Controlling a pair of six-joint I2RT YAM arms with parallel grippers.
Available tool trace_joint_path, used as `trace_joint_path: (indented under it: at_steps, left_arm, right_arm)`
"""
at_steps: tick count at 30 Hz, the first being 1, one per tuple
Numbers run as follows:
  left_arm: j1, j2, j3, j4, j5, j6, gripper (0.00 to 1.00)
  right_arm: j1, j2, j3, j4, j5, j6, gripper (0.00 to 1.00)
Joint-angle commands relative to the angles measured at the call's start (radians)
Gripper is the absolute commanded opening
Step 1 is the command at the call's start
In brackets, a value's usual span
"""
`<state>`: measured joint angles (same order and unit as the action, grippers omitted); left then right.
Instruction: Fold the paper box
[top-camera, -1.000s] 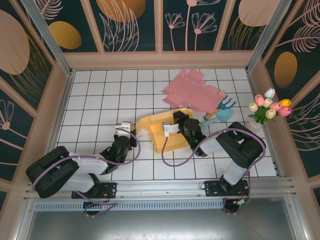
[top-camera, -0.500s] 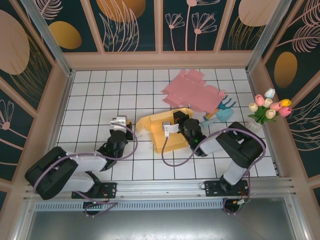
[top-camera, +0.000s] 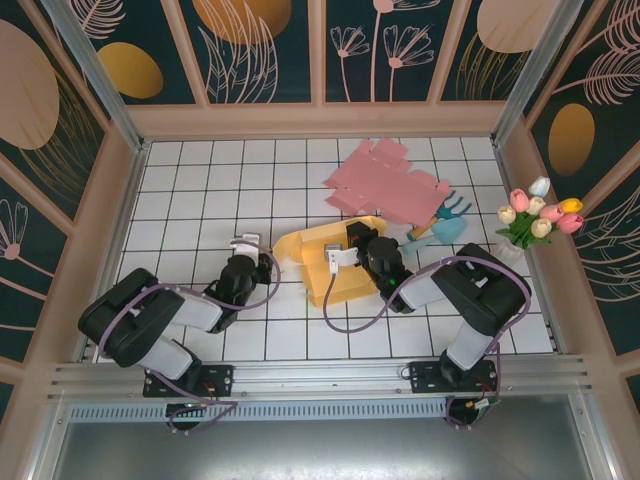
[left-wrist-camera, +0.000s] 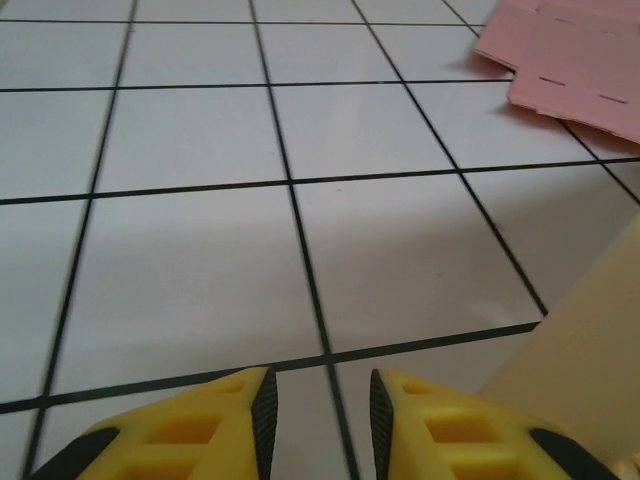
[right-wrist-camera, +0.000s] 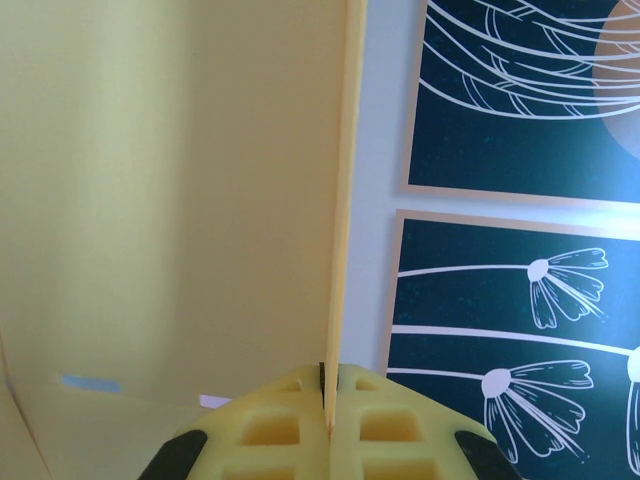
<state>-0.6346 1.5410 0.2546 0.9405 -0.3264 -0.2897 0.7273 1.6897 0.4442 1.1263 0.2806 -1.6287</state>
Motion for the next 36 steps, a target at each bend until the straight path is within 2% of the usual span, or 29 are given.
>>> trace_joint_path:
  at_steps: [1, 5, 16, 22, 25, 28, 36]
  left_arm:
    - [0.006, 0.049, 0.051, 0.08, 0.105, 0.043, 0.35]
    - [0.004, 0.084, 0.05, 0.143, 0.207, 0.03, 0.36]
    - [0.004, 0.141, 0.0, 0.278, 0.36, -0.016, 0.37]
    - [0.004, 0.167, 0.012, 0.287, 0.374, -0.032, 0.37]
    - [0.003, 0.166, 0.006, 0.293, 0.382, -0.046, 0.41]
    - [0.003, 0.146, -0.012, 0.277, 0.35, -0.055, 0.46]
    - [0.002, 0.105, -0.093, 0.3, 0.32, -0.081, 0.48]
  right_arm:
    - [-0.007, 0.028, -0.005, -0.089, -0.006, -0.024, 0.0]
    - [-0.008, 0.033, -0.007, -0.086, -0.005, -0.028, 0.0]
    - [-0.009, 0.049, -0.002, -0.094, 0.001, -0.029, 0.0]
    - [-0.009, 0.046, -0.005, -0.094, 0.005, -0.03, 0.0]
    - [-0.009, 0.045, -0.006, -0.097, 0.007, -0.03, 0.0]
    - [-0.009, 0.046, -0.005, -0.101, 0.008, -0.034, 0.0]
    - [-0.009, 0.043, -0.006, -0.112, 0.013, -0.035, 0.0]
